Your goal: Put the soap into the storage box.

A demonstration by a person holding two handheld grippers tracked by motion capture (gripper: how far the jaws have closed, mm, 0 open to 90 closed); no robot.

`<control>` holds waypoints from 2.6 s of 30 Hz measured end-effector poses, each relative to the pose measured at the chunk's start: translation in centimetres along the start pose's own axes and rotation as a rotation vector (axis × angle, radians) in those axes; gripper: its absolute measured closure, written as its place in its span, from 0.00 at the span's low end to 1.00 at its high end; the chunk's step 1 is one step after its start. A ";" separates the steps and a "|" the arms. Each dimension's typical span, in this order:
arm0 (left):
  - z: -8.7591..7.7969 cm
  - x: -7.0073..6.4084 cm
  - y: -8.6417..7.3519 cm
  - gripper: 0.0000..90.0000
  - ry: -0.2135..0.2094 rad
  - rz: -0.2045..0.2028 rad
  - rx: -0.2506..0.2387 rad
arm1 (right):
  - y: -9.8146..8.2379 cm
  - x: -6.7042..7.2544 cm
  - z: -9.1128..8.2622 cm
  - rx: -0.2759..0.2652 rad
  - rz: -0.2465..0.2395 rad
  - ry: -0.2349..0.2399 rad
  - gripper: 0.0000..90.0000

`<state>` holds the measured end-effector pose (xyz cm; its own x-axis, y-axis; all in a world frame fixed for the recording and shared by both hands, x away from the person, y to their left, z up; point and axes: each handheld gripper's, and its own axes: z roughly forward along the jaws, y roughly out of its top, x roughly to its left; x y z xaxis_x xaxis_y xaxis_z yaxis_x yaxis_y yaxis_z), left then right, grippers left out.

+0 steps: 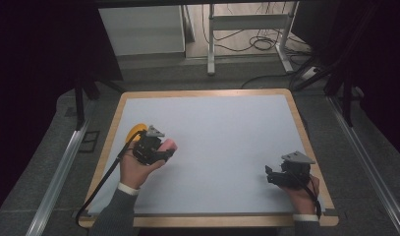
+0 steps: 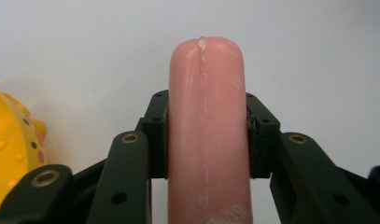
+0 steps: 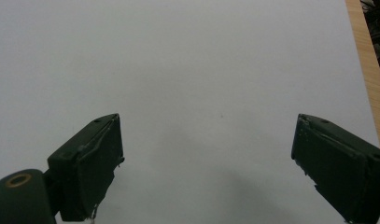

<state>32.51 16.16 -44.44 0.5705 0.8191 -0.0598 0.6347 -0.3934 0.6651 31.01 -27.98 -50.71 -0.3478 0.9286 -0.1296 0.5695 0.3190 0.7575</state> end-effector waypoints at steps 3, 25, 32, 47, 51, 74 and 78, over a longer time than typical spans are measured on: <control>-0.3 0.3 0.1 0.67 0.007 -0.003 -0.004 | 0.0 0.0 0.1 0.000 -0.001 -0.002 0.10; -1.2 1.4 0.6 0.67 0.037 -0.009 -0.016 | 0.0 0.0 0.1 0.002 0.001 -0.002 0.10; -1.5 2.0 0.7 0.67 0.047 -0.015 -0.018 | -0.1 -0.1 0.2 0.011 0.008 -0.006 0.10; -2.2 3.2 1.0 0.67 0.066 -0.033 -0.022 | -0.1 0.0 0.1 0.009 0.007 -0.006 0.10; -2.3 3.5 1.0 0.67 0.072 -0.041 -0.028 | -0.1 0.0 0.1 0.009 0.005 -0.005 0.10; -2.4 5.8 1.2 0.67 0.105 -0.086 -0.019 | -0.1 -0.1 0.1 0.008 0.008 -0.007 0.10; -2.5 6.1 1.2 0.67 0.109 -0.091 -0.017 | -0.1 0.0 0.1 0.008 0.008 -0.006 0.10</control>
<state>35.40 21.71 -42.16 0.4508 0.8917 -0.0400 0.6718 -0.3095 0.6729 31.09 -28.00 -50.83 -0.3387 0.9322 -0.1280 0.5783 0.3135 0.7532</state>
